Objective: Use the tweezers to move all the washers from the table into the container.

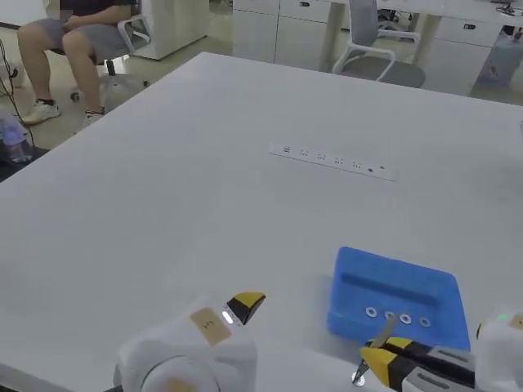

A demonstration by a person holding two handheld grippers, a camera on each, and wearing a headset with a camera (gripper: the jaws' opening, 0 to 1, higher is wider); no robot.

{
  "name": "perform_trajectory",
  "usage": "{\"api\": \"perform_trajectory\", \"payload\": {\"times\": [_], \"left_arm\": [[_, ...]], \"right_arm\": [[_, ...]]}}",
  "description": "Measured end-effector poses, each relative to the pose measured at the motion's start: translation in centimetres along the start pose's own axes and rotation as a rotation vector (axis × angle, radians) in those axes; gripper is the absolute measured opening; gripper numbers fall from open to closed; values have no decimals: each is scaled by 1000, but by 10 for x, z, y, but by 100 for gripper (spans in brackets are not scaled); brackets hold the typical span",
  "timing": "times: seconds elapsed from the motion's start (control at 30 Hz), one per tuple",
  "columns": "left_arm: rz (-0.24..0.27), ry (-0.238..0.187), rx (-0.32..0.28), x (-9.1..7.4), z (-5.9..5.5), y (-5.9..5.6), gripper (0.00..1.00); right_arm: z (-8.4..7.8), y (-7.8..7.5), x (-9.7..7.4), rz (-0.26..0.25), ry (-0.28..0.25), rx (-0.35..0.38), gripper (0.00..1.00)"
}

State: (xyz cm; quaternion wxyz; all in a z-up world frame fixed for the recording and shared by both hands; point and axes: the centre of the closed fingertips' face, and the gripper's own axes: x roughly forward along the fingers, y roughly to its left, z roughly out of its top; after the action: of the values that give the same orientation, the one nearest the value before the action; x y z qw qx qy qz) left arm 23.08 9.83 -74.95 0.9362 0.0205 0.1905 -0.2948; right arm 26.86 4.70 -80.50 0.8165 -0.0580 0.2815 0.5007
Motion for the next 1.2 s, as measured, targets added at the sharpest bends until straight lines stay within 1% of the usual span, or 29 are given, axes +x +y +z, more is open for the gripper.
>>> {"api": "perform_trajectory", "payload": {"times": [0.03, 0.07, 0.1, 0.2, 0.27, 0.33, 0.4, 0.43, 0.5, 0.57, 0.6, 0.63, 0.7, 0.77, 0.8, 0.87, 1.0, 1.2], "left_arm": [[0, 2, 0, 0, 0, 0, 85], [0, 3, 1, 0, -1, 0, 85], [0, 8, 4, 0, -1, 0, 85], [-2, 16, 9, 1, -3, 0, 84], [-2, 16, 13, 1, -3, 0, 84], [-3, 18, 11, 1, -3, 0, 84], [-3, 21, 15, 1, -4, 0, 84], [-2, 23, 16, 1, -5, 1, 83], [-2, 27, 19, 1, -6, 1, 83], [0, 28, 20, 1, -6, 1, 83], [0, 28, 21, 1, -7, 2, 83], [2, 29, 20, 1, -7, 2, 83], [4, 27, 19, 1, -7, 3, 83], [4, 27, 17, 1, -7, 3, 83], [4, 27, 18, 1, -7, 3, 82], [3, 28, 21, 1, -8, 3, 82], [-1, 29, 21, 1, -8, 2, 82], [0, 26, 16, 1, -7, 2, 82]], "right_arm": [[0, 1, 0, -3, 10, -45, 4], [-1, 3, -1, 0, 18, -74, 4], [-2, 5, -1, 0, 27, -124, 4], [-4, 14, 0, 25, 50, -203, 3], [-5, 16, -1, 20, 62, -268, 3], [-6, 20, 0, 19, 69, -290, 3], [-6, 19, 0, 14, 74, -301, 3], [-6, 18, 0, 15, 74, -297, 3], [-5, 15, 0, 6, 68, -267, 3], [-4, 12, 0, 0, 49, -194, 3], [-4, 13, 0, 8, 41, -160, 3], [-1, 10, -1, 1, 13, -120, 3], [4, 6, -5, -6, -29, -54, 3], [9, 1, -10, -15, -52, -17, 3], [10, -1, -12, -15, -53, -13, 3], [16, -4, -16, -18, -77, 4, 3], [26, -10, -22, -26, -98, 10, 3], [45, -13, -28, -21, -139, 22, 3]]}}
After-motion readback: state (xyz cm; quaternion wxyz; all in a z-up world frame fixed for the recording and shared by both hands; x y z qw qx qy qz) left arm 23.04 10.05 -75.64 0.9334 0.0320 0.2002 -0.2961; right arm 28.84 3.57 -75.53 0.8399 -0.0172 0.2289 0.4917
